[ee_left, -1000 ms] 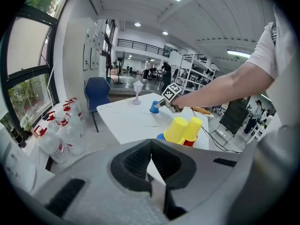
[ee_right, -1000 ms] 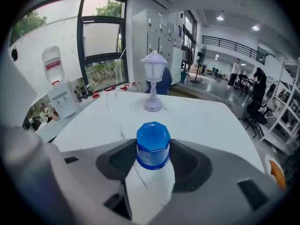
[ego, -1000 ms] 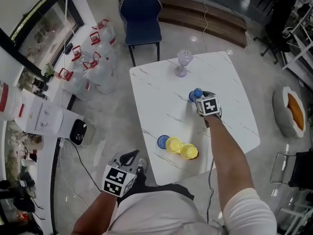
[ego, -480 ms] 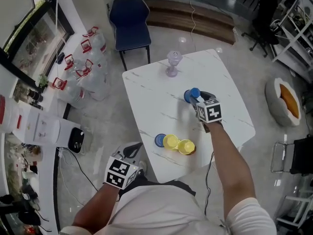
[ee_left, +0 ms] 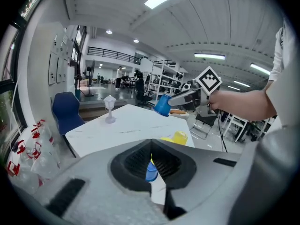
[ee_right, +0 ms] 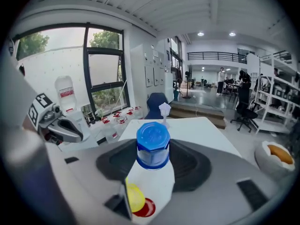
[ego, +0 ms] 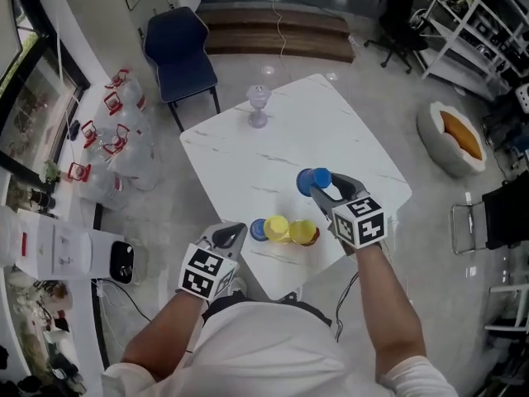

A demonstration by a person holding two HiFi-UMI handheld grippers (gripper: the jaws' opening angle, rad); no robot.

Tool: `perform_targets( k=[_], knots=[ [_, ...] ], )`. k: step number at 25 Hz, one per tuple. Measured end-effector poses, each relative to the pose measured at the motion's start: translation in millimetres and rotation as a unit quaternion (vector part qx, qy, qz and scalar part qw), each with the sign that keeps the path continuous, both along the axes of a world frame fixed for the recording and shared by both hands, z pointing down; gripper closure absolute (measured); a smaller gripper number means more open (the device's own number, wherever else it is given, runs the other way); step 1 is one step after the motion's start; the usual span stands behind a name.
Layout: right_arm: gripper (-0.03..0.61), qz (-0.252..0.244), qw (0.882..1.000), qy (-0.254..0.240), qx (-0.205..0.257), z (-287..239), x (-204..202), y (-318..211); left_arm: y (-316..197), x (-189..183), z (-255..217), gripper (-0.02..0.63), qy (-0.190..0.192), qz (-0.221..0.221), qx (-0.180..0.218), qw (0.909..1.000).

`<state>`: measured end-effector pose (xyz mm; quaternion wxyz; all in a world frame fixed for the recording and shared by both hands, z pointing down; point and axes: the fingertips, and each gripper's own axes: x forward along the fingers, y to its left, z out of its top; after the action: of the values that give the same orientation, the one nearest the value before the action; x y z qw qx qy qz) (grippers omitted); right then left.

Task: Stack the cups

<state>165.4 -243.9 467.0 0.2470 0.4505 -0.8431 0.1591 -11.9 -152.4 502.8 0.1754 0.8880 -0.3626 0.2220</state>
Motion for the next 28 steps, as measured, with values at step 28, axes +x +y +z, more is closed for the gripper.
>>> perform_targets(
  k=[28],
  knots=[
    [0.303,-0.046,0.994,0.080,-0.055,34,-52,101,49,0,4,0.604,0.005,0.050,-0.007,0.9987]
  ],
)
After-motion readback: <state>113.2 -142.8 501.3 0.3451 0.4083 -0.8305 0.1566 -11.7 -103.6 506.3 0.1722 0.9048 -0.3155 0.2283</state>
